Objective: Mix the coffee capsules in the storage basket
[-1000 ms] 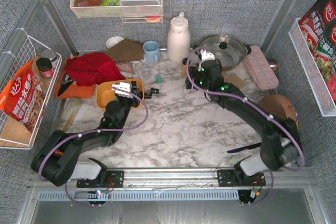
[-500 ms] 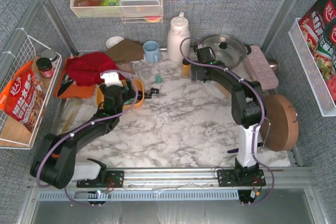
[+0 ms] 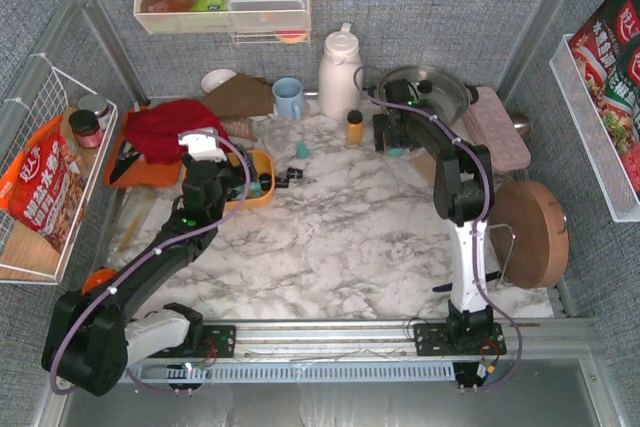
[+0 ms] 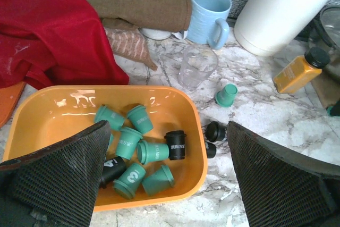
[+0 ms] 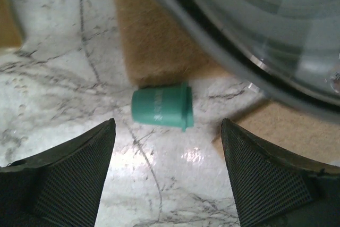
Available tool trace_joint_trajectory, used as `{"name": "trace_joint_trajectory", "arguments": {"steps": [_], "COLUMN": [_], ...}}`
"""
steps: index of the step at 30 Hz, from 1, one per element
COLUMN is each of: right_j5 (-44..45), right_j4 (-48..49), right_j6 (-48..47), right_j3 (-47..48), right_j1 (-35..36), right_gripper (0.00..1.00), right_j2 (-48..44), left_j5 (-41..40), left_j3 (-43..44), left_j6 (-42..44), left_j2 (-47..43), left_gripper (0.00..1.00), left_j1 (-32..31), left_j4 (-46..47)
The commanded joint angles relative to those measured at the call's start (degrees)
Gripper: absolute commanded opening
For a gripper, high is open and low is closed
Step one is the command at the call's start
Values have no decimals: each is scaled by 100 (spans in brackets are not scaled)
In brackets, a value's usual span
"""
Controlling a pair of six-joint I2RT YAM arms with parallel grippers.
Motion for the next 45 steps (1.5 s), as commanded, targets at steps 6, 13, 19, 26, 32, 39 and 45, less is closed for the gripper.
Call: {"name": "trace_joint_trajectory", "arguments": {"steps": [6, 13, 19, 26, 32, 39, 45], "right_j5": [-141, -23, 164, 191, -776, -2768, -3869], "right_j4": [-1105, -1400, -1234, -726, 765, 3478, 5547], "right_j6": [47, 99, 102, -187, -1183, -3053, -4136], "right_j3": [1134, 1474, 1228, 602, -1359, -4684, -6361], "right_j1": [-49, -50, 9, 147, 472, 1210, 1647], "right_gripper": [81, 59, 46, 39, 39, 40, 40], "right_j2": [718, 927, 769, 217, -1502, -3954, -4844], "left_j5": [133, 291, 343, 529, 1193, 2410, 3544], "left_j3": [-24, -113, -146, -123, 181, 625, 1028], "left_j6": [96, 38, 26, 92, 281, 456, 174], "left_j2": [-279, -373, -390, -459, -383, -90, 327], "left_gripper": [99, 99, 99, 99, 99, 94, 86], "left_j1": [1, 2, 2, 5, -1, 2, -16], "left_j4": [-4, 119, 141, 103, -161, -580, -1045]}}
